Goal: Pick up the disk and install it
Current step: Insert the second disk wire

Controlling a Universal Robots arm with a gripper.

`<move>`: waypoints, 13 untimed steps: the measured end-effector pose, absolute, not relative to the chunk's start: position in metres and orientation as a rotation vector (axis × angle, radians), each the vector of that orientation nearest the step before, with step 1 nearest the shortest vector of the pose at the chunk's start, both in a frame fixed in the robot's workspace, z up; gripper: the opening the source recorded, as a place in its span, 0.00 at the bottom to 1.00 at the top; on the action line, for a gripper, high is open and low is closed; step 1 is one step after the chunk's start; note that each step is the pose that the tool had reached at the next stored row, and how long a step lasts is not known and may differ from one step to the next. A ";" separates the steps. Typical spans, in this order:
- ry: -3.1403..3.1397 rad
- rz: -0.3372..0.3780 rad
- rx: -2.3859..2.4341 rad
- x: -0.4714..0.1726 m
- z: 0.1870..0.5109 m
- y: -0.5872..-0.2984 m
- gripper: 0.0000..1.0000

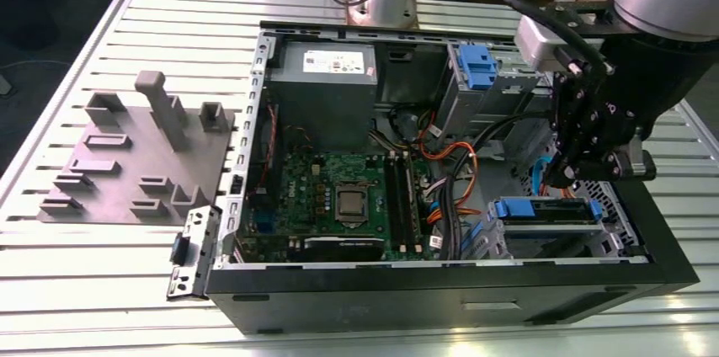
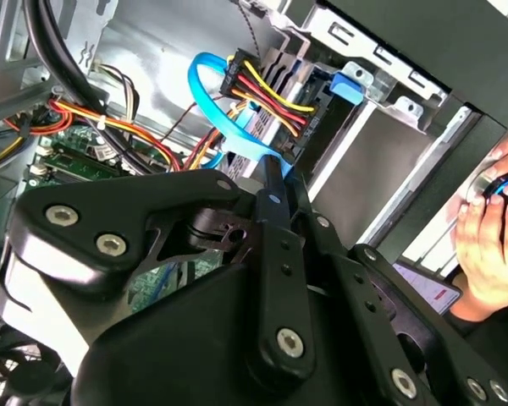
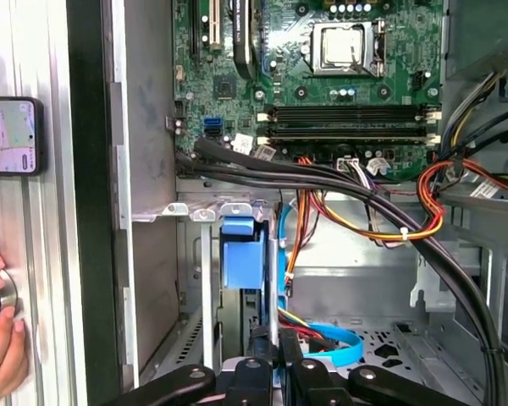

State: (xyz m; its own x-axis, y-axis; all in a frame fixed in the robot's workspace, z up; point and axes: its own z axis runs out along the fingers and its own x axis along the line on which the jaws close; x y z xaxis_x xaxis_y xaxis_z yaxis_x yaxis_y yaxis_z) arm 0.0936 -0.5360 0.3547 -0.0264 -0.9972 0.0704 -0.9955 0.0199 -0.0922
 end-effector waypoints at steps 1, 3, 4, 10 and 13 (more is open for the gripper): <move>2.231 -0.181 -2.180 0.093 0.354 -0.537 0.16; 2.227 -0.185 -2.175 0.091 0.353 -0.539 0.16; 2.224 -0.187 -2.171 0.090 0.352 -0.541 0.16; 2.210 -0.196 -2.156 0.087 0.348 -0.543 0.16; 2.206 -0.196 -2.150 0.085 0.345 -0.544 0.16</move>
State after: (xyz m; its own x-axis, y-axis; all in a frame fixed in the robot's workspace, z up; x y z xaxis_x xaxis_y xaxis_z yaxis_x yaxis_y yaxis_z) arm 0.0850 -0.5438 0.3454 -0.0285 -0.9984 0.0488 -0.9914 0.0220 -0.1290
